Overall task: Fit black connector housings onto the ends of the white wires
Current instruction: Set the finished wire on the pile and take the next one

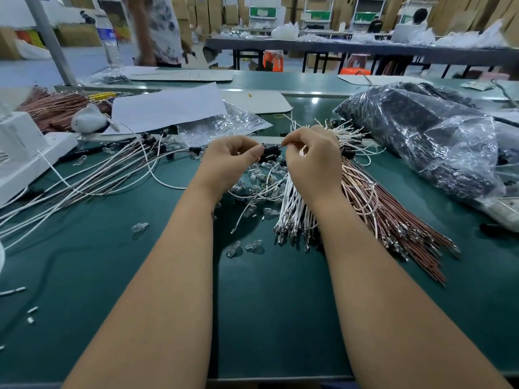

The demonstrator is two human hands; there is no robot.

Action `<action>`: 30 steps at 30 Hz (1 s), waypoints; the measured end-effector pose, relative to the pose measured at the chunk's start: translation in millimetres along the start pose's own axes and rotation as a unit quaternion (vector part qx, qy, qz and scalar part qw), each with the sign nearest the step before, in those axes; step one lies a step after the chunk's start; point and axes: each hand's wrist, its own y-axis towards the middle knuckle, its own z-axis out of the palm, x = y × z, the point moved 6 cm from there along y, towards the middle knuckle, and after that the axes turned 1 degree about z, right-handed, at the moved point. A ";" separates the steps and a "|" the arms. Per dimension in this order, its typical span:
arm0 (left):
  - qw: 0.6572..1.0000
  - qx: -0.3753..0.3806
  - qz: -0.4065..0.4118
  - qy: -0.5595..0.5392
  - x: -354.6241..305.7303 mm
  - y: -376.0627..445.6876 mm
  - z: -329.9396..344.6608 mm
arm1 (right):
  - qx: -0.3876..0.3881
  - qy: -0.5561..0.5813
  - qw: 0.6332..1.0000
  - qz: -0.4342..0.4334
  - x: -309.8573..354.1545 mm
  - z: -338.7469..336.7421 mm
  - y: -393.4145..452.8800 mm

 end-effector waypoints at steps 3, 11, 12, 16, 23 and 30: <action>1.000 -0.011 -0.001 0.020 -0.6 -0.1 -0.7 | 0.032 -0.013 0.999 -0.035 5.3 6.3 -1.4; 0.997 -0.012 0.011 0.071 -4.5 0.3 3.3 | 0.104 0.001 0.993 -0.062 13.8 20.4 -6.8; 0.998 -0.006 0.005 0.058 -4.5 0.3 4.0 | 0.106 -0.003 0.993 -0.059 12.5 21.4 -6.3; 0.998 0.004 0.022 0.066 -8.2 -0.9 5.8 | 0.097 -0.008 0.994 -0.053 10.3 19.6 -4.2; 0.945 -0.148 0.023 0.291 -4.5 3.6 -16.5 | 0.050 -0.129 0.989 -0.049 3.3 12.2 -2.1; 0.895 -0.229 -0.016 0.383 -1.2 -3.3 -28.0 | 0.070 -0.072 0.994 0.031 -9.9 13.3 0.5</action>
